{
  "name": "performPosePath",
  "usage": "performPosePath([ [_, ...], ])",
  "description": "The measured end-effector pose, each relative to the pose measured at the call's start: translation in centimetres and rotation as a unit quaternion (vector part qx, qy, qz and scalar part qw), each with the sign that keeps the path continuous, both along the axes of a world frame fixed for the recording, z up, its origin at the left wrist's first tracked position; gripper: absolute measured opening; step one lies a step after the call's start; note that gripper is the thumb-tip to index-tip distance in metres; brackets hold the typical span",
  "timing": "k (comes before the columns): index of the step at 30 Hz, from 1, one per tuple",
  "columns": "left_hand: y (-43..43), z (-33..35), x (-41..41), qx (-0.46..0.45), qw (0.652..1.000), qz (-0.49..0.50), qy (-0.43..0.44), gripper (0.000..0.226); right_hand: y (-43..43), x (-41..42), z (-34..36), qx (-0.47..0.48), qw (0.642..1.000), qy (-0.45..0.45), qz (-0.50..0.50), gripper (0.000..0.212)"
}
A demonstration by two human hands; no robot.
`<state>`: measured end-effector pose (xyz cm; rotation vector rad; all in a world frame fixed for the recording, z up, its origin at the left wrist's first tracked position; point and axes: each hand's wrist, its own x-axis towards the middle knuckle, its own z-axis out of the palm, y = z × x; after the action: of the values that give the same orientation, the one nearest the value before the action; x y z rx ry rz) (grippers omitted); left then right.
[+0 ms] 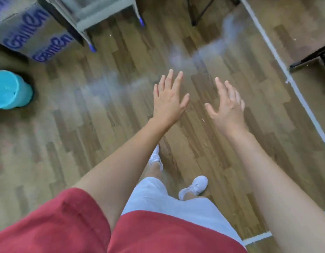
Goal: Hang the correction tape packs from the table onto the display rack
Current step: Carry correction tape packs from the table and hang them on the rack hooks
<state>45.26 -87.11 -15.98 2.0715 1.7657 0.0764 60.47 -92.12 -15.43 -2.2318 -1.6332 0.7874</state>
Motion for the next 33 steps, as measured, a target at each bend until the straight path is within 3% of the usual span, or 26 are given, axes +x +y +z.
performPosePath([
  [14, 18.8, 1.5, -25.9, 0.042, 0.977, 0.211, -0.007, 0.061, 25.1, -25.1, 1.4, 0.045, 0.981, -0.048, 0.181, 0.073],
  [33, 54.5, 8.9, -38.5, 0.117, 0.953, 0.280, -0.017, 0.063, 64.2, -37.2, 8.5, 0.132, 0.951, -0.092, 0.263, 0.074],
])
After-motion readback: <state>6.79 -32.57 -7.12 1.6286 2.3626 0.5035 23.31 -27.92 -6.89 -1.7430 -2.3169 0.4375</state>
